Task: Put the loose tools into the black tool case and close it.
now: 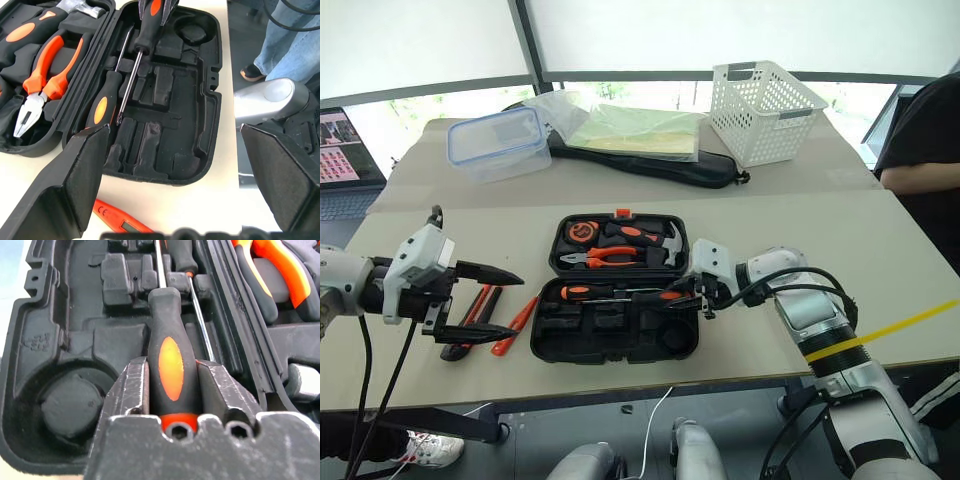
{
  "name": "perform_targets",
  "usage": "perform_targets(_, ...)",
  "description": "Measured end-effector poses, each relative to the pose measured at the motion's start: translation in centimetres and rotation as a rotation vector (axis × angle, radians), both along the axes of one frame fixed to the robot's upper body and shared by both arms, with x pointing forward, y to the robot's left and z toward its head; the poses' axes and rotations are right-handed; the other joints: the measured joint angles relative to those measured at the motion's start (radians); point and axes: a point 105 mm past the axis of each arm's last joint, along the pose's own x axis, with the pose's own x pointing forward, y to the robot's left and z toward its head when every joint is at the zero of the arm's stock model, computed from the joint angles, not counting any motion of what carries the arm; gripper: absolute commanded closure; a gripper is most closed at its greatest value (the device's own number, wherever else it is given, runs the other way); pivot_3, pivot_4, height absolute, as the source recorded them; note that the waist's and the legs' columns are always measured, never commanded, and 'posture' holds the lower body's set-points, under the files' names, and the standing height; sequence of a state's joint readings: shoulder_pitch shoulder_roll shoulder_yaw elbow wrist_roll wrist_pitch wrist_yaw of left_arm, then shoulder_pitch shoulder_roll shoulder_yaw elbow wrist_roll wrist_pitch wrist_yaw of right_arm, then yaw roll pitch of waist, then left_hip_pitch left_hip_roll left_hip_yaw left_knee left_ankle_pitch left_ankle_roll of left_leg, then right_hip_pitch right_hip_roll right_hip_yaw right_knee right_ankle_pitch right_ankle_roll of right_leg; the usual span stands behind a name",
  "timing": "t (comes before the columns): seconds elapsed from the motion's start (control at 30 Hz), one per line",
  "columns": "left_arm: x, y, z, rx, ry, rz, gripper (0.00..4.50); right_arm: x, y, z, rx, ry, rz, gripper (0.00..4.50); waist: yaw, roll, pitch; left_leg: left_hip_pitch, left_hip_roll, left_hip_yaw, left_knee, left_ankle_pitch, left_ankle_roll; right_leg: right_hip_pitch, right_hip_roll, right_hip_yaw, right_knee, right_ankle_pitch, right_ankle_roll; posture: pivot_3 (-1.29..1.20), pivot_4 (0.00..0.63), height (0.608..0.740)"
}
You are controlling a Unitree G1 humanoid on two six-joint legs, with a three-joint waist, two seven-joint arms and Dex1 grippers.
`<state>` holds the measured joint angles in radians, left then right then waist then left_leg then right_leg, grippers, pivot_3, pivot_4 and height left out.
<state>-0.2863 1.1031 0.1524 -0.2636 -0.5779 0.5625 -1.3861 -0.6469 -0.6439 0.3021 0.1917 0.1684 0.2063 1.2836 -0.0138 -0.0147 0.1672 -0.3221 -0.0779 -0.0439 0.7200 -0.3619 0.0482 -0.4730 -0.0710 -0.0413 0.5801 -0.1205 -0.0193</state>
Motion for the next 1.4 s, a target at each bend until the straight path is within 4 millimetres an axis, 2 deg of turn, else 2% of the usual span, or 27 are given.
perform_targets(0.07, 0.1, -0.1, 0.3, -0.001, -0.011, -0.004, 0.00, 0.0, 0.3, 0.3, 0.020, 0.003, 0.002, 0.93, 0.000, 0.000, 0.000, 0.000, 0.000, 0.000, 0.000, 0.000, 0.000, 0.000, 0.000, 0.000, 0.000, 0.000, 0.000, 0.00, 0.150, 0.740)
perform_targets(0.17, 0.2, -0.2, 0.3, -0.001, -0.012, -0.006, 0.00, -0.1, 1.2, 1.3, 0.076, 0.008, 0.004, 0.07, -0.001, 0.000, 0.000, 0.000, 0.000, 0.000, 0.000, 0.000, 0.000, 0.000, 0.000, 0.000, 0.000, 0.000, 0.000, 0.00, 0.150, 0.740)
perform_targets(0.23, 0.3, -0.2, 0.1, -0.005, -0.007, -0.006, 0.00, 0.1, 1.7, 2.1, 0.106, 0.000, -0.005, 0.07, -0.002, 0.000, 0.000, 0.000, 0.000, 0.000, 0.000, 0.000, 0.000, 0.000, 0.000, 0.000, 0.000, 0.000, 0.000, 0.00, 0.150, 0.740)
perform_targets(0.33, 0.5, -0.3, 0.1, -0.010, -0.003, -0.004, 0.00, 0.1, 2.9, 2.8, 0.136, -0.014, -0.004, 0.77, -0.001, 0.000, 0.000, 0.000, 0.000, 0.000, 0.000, 0.000, 0.000, 0.000, 0.000, 0.000, 0.000, 0.000, 0.000, 0.00, 0.150, 0.740)
perform_targets(0.43, 0.6, -0.3, 0.1, -0.009, -0.009, -0.006, 0.00, 0.0, 3.6, 2.7, 0.150, -0.001, -0.002, 1.91, 0.000, 0.000, 0.000, 0.000, 0.000, 0.000, 0.000, 0.000, 0.000, 0.000, 0.000, 0.000, 0.000, 0.000, 0.000, 0.00, 0.150, 0.740)
perform_targets(0.47, 0.7, -0.3, 0.1, -0.009, -0.012, -0.005, 0.00, -0.1, 3.7, 2.7, 0.150, 0.001, 0.001, 2.12, 0.001, 0.000, 0.000, 0.000, 0.000, 0.000, 0.000, 0.000, 0.000, 0.000, 0.000, -0.001, 0.000, 0.000, 0.000, 0.00, 0.150, 0.740)
perform_targets(0.6, 0.9, -0.2, 0.0, -0.011, -0.015, -0.001, 0.00, -0.1, 4.5, 2.2, 0.157, 0.003, -0.002, 3.56, -0.001, 0.000, 0.000, 0.000, 0.000, 0.000, 0.000, 0.000, 0.000, 0.000, 0.000, -0.002, 0.000, 0.000, 0.000, 0.00, 0.150, 0.740)
perform_targets(0.7, 0.9, -0.3, 0.0, -0.012, -0.016, -0.004, 0.00, 0.2, 5.1, 1.2, 0.132, 0.006, -0.027, 4.47, -0.002, 0.000, 0.000, 0.000, 0.000, 0.000, 0.000, 0.000, 0.000, 0.000, 0.001, -0.002, 0.000, 0.000, 0.000, 0.00, 0.150, 0.740)
perform_targets(0.8, 0.9, -0.4, 0.0, -0.010, -0.016, -0.005, 0.00, 0.3, 5.0, -0.3, 0.082, -0.003, -0.047, 4.47, -0.003, 0.000, 0.000, 0.000, 0.000, 0.000, 0.000, 0.000, 0.000, 0.000, 0.001, -0.002, 0.000, 0.000, 0.000, 0.00, 0.150, 0.740)
perform_targets(1.17, 1.3, -0.2, -0.1, 0.006, -0.034, 0.012, 0.00, 0.4, 5.2, -1.0, 0.026, -0.106, -0.006, 4.47, -0.004, -0.001, -0.002, 0.005, 0.000, 0.001, -0.001, 0.000, 0.000, 0.003, 0.002, -0.001, 0.000, 0.000, 0.000, 0.00, 0.150, 0.740)
perform_targets(1.33, 1.4, 0.6, -1.2, 0.020, -0.019, 0.072, 0.00, 0.7, 5.7, 0.2, 0.144, -0.038, -0.058, 4.47, -0.008, -0.001, -0.002, 0.003, 0.000, 0.001, -0.002, 0.000, -0.001, 0.000, 0.002, 0.000, 0.001, 0.000, 0.000, 0.00, 0.150, 0.740)
perform_targets(1.37, 1.4, 1.1, -1.6, 0.020, -0.015, 0.107, 0.00, 0.8, 5.8, 1.2, 0.214, -0.002, -0.077, 4.47, -0.010, 0.000, -0.001, 0.001, 0.000, 0.002, -0.002, 0.001, -0.001, -0.002, 0.002, 0.000, 0.002, 0.000, 0.000, 0.00, 0.150, 0.740)
perform_targets(1.4, 1.5, 1.4, -1.7, 0.015, -0.017, 0.136, 0.00, 0.9, 5.7, 2.4, 0.263, 0.010, -0.091, 4.20, -0.009, 0.000, -0.001, 0.000, 0.000, 0.002, -0.003, 0.001, -0.001, -0.004, 0.002, 0.000, 0.002, 0.000, -0.001, 0.00, 0.150, 0.740)
